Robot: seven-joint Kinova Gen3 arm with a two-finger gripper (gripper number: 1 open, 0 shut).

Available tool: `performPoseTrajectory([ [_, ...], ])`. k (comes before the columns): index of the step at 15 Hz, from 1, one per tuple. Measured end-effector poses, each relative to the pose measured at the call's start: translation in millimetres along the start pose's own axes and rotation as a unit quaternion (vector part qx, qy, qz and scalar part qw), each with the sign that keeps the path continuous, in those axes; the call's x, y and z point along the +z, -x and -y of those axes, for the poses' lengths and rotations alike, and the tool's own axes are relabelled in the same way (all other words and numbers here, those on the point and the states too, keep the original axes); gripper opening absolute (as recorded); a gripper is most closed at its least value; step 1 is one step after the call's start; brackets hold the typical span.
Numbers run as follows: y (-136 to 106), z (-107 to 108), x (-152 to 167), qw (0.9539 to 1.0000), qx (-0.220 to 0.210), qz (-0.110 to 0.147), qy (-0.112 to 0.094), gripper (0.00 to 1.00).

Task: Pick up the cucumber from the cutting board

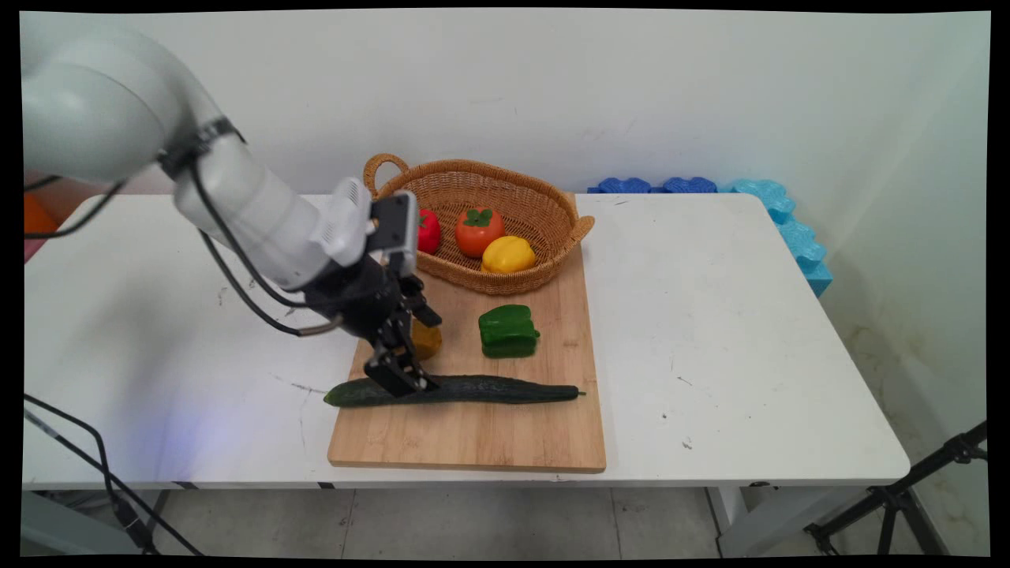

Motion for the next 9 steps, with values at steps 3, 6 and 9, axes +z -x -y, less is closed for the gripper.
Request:
performPoseTrajectory([
  [3, 0, 3, 29, 0.9999, 0.000, 0.014, 0.000, 1.00],
  [6, 1, 4, 51, 0.9997, 0.000, 0.026, 0.001, 1.00],
  [9, 4, 4, 66, 0.9994, 0.002, 0.034, 0.002, 1.00],
])
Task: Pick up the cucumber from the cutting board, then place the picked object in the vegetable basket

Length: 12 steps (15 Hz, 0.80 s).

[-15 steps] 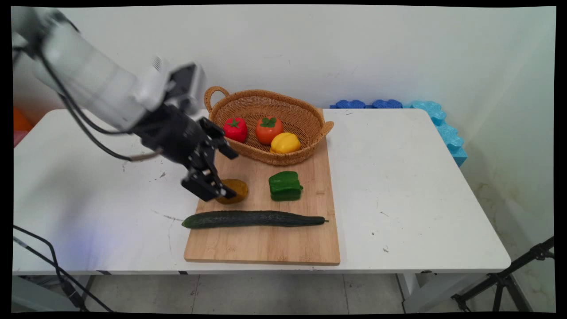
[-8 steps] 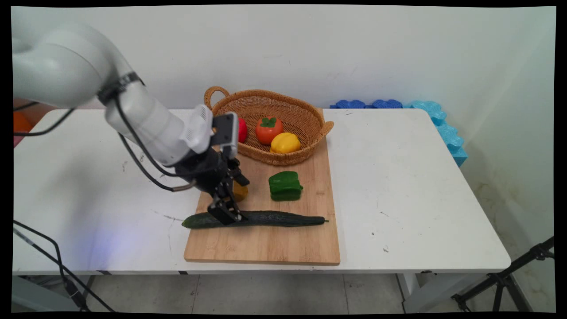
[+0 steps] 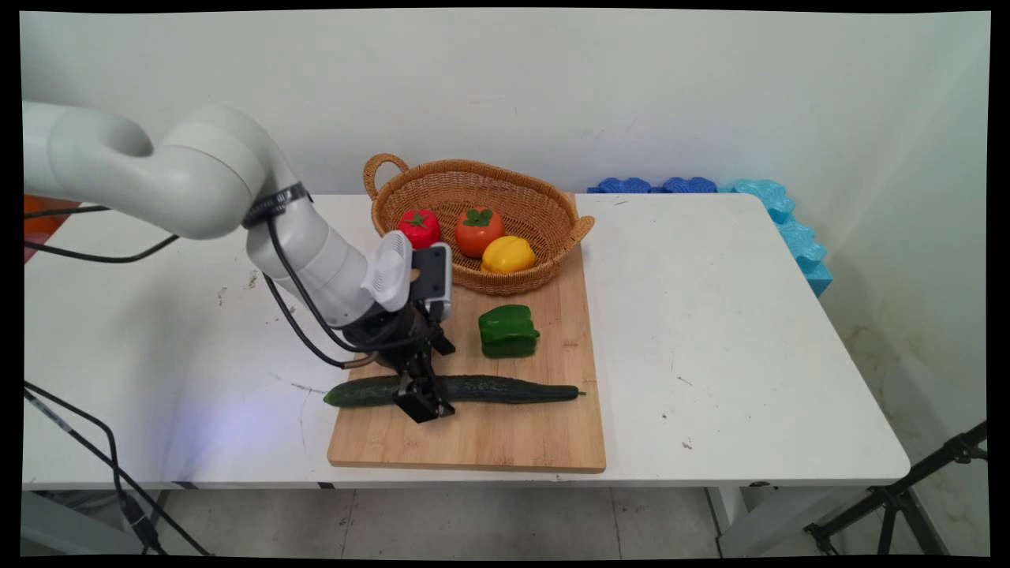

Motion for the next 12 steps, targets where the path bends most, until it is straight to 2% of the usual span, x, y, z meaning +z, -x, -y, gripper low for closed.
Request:
performPoseTrajectory([
  [5, 1, -1, 16, 1.0000, 0.006, 0.006, -0.001, 1.00],
  [6, 1, -2, 18, 1.0000, 0.006, 0.007, -0.001, 0.00],
  [12, 1, -6, 22, 0.9999, 0.015, 0.004, 0.001, 0.00],
])
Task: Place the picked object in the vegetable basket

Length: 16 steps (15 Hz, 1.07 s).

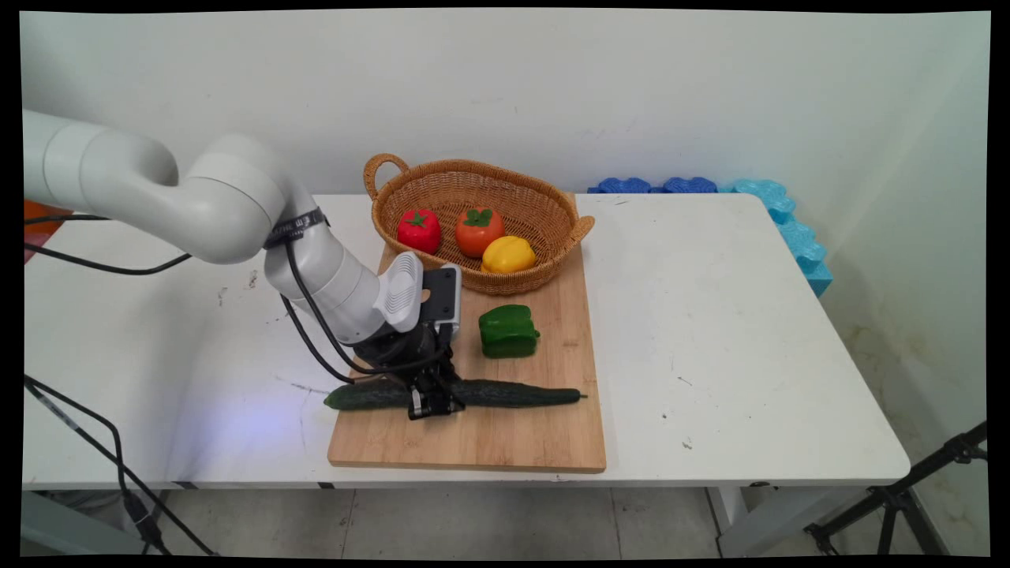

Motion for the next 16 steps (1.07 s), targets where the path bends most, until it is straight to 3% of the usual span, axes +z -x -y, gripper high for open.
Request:
performPoseTrajectory([
  [5, -8, -4, -24, 0.9998, 0.010, -0.013, 0.008, 0.00],
  [9, -22, -3, -75, 0.9993, 0.016, -0.025, 0.023, 0.00],
  [12, -36, 8, -115, 0.9990, 0.012, -0.037, 0.024, 0.00],
  [16, -57, 39, -155, 0.9987, -0.006, -0.050, 0.006, 0.00],
])
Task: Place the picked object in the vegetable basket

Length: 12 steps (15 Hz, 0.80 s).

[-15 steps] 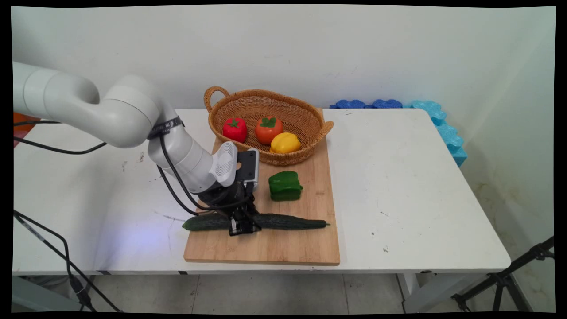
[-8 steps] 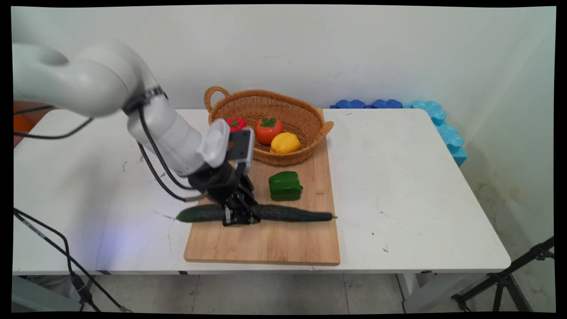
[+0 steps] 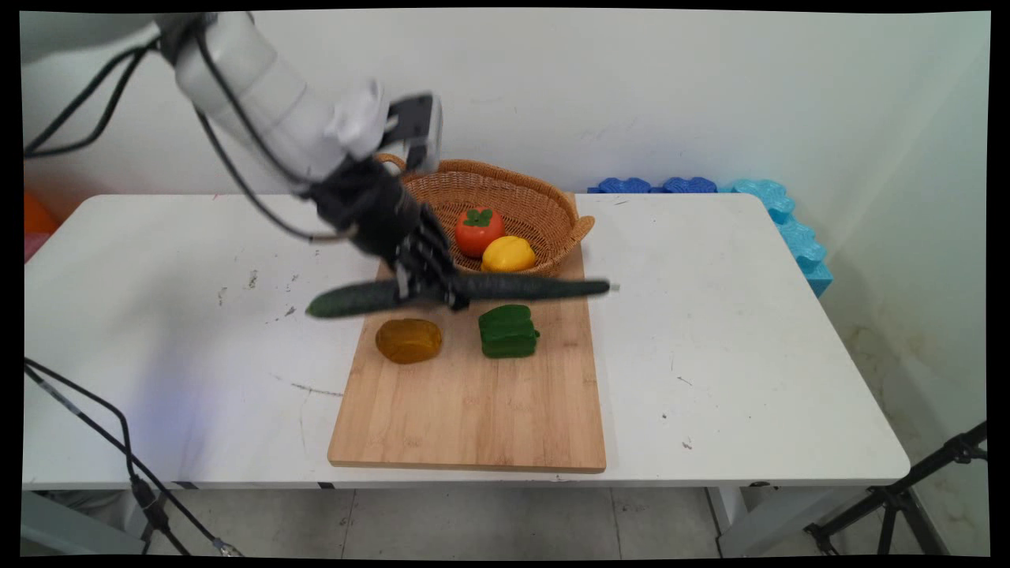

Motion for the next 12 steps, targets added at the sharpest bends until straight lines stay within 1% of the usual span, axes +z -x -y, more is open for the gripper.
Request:
performPoseTrajectory([
  [3, -17, 31, -15, 0.9995, -0.018, -0.005, -0.025, 0.00],
  [6, -29, 66, -17, 0.9977, -0.040, -0.002, -0.055, 0.00],
  [9, -37, 99, -9, 0.9948, -0.060, 0.005, -0.082, 0.00],
  [12, -40, 126, 7, 0.9913, -0.080, 0.016, -0.103, 0.00],
])
